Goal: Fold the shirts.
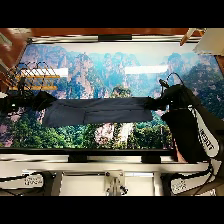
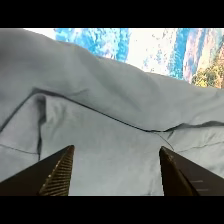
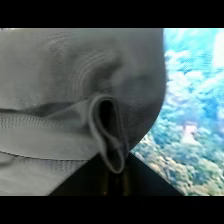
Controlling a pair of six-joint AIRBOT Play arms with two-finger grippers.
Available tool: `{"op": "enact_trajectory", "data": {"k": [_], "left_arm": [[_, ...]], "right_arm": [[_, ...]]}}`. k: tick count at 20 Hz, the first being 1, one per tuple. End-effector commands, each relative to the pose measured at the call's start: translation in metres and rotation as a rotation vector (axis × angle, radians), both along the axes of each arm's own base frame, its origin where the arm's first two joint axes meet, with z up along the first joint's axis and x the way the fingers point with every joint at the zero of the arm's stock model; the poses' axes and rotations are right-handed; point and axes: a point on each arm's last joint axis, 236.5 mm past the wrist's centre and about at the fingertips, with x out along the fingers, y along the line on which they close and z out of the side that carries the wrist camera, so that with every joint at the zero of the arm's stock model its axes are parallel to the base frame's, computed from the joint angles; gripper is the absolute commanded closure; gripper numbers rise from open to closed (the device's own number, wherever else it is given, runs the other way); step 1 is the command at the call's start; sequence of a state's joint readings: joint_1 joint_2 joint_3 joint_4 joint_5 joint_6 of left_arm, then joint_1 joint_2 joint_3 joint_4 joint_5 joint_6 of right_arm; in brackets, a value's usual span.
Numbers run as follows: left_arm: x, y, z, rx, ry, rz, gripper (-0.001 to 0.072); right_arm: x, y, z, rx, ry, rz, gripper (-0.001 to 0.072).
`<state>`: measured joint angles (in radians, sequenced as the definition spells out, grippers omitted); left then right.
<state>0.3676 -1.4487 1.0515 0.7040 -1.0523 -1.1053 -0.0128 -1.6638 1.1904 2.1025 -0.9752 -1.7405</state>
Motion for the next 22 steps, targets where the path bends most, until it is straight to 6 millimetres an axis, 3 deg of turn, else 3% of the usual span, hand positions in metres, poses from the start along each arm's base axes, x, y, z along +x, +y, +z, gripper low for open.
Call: {"op": "enact_trajectory", "data": {"k": [1, 2, 3, 4, 5, 8, 10, 16, 18, 22], "left_arm": [[-0.001, -0.003, 0.002, -0.015, 0.003, -0.007, 0.0111], [-0.003, -0.005, 0.002, -0.020, 0.007, -0.015, 0.0120], [-0.005, -0.008, 0.002, -0.026, 0.013, -0.024, 0.0195], [-0.007, -0.013, 0.003, -0.040, 0.019, -0.038, 0.0462], [-0.009, -0.020, 0.005, -0.053, 0.023, -0.056, 0.0674], [-0.006, -0.054, 0.011, -0.080, 0.007, -0.109, 0.0675], [-0.005, -0.093, 0.013, -0.085, -0.012, -0.172, 0.0675], [-0.009, -0.235, 0.027, -0.109, -0.119, -0.287, 0.0675], [-0.017, -0.268, 0.021, -0.099, -0.123, -0.305, 0.0676], [-0.029, -0.312, 0.002, -0.116, -0.088, -0.287, 0.0676]], "right_arm": [[0.004, 0.005, 0.006, 0.000, -0.019, 0.020, 0.0635], [0.007, 0.006, 0.015, -0.003, -0.048, 0.045, 0.0635], [0.011, 0.006, 0.028, -0.006, -0.084, 0.068, 0.0635], [0.017, 0.006, 0.044, -0.008, -0.126, 0.076, 0.0635], [0.022, 0.007, 0.065, -0.008, -0.171, 0.078, 0.0635], [0.026, 0.010, 0.127, 0.004, -0.297, 0.069, 0.0635], [0.011, 0.013, 0.157, 0.021, -0.314, 0.071, 0.0635], [-0.029, 0.021, 0.206, 0.060, -0.304, 0.063, 0.0636], [-0.038, 0.022, 0.228, 0.071, -0.335, 0.039, 0.0635], [-0.061, 0.024, 0.274, 0.104, -0.408, -0.012, 0.0635]]}}
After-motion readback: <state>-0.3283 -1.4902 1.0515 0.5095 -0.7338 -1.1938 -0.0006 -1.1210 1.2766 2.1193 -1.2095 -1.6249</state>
